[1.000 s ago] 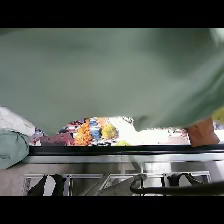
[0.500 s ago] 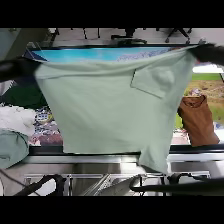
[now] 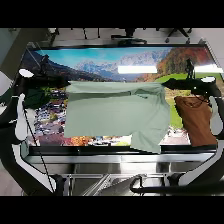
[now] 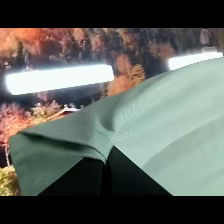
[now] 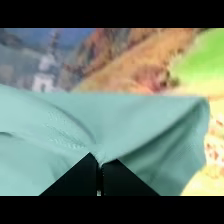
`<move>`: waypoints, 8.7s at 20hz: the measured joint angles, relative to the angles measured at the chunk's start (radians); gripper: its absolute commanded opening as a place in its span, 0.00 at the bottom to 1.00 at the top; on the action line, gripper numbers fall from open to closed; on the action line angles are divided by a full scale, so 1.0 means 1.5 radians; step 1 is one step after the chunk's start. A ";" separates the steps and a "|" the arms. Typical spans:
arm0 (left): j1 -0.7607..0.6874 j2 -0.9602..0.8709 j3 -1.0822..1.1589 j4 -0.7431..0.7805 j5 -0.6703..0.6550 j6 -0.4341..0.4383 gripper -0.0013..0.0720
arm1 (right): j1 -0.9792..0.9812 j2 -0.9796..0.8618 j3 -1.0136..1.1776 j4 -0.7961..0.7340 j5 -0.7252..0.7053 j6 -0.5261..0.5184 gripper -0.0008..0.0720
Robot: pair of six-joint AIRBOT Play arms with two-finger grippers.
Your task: Fold the shirts.
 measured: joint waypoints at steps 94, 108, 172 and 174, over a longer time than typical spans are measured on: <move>-0.046 0.012 0.080 0.197 -0.285 -0.238 0.98 | -0.050 0.021 -0.044 -0.177 0.136 0.190 0.89; -0.215 0.057 -0.004 0.119 -0.132 -0.213 0.03 | 0.022 -0.020 -0.020 -0.151 0.214 0.134 0.04; 0.026 0.419 0.008 -0.258 -0.050 -0.041 0.03 | 0.320 -0.108 0.080 -0.033 0.087 0.277 0.72; 0.026 0.419 0.008 -0.258 -0.053 -0.041 0.03 | 0.321 -0.110 0.083 -0.014 0.087 0.267 0.81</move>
